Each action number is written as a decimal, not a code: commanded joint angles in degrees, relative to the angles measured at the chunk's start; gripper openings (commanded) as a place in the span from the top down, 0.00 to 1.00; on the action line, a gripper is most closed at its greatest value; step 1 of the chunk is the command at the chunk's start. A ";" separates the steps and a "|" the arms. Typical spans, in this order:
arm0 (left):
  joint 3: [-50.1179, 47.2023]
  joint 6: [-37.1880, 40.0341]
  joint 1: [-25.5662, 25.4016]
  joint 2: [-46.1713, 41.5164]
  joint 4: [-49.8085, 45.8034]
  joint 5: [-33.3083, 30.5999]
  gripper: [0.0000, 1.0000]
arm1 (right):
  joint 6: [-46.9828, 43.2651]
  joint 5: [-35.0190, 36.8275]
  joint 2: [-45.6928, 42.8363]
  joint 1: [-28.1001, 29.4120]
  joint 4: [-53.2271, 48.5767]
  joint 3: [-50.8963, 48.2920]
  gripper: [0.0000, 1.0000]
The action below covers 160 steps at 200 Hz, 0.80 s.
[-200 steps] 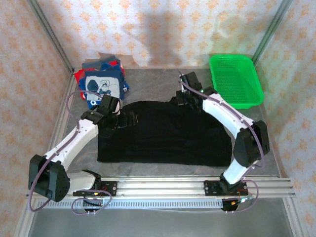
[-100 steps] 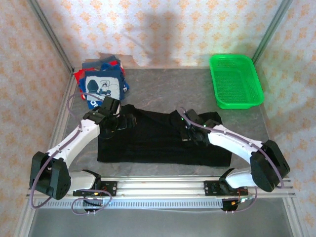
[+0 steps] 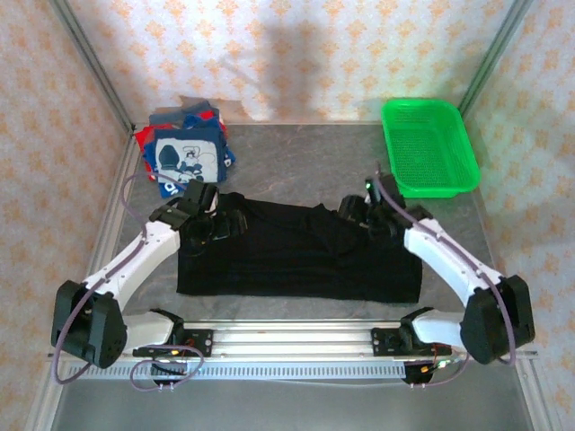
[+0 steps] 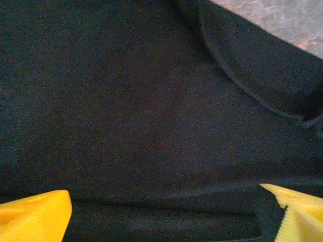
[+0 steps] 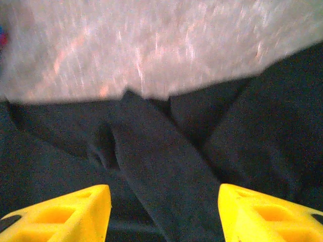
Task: Fold and stack the t-shirts
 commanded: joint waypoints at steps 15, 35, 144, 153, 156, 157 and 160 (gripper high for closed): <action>0.32 0.58 -0.20 -3.32 -0.78 -1.08 0.05 | -3.79 -9.78 10.93 -1.64 -3.51 8.56 0.42; 1.23 1.33 -0.02 -4.58 -2.04 -1.15 0.05 | -4.17 -10.83 15.64 -2.54 -5.34 10.02 0.46; -1.42 1.92 3.18 -8.93 -3.43 0.29 0.04 | -3.98 -7.19 10.77 -6.63 -5.38 -3.60 0.50; -1.42 1.92 3.21 -8.74 -3.29 0.38 0.04 | -4.11 -7.35 11.03 -7.44 -4.65 -4.15 0.50; -1.42 1.92 3.19 -8.73 -3.27 0.34 0.04 | -4.04 -7.51 11.12 -7.77 -4.34 -4.32 0.50; -1.42 1.92 3.22 -8.68 -3.31 0.34 0.04 | -4.10 -7.54 11.11 -7.94 -4.15 -4.37 0.50; -1.42 1.92 3.24 -8.63 -3.26 0.39 0.04 | -4.06 -7.52 11.18 -8.15 -3.89 -4.51 0.50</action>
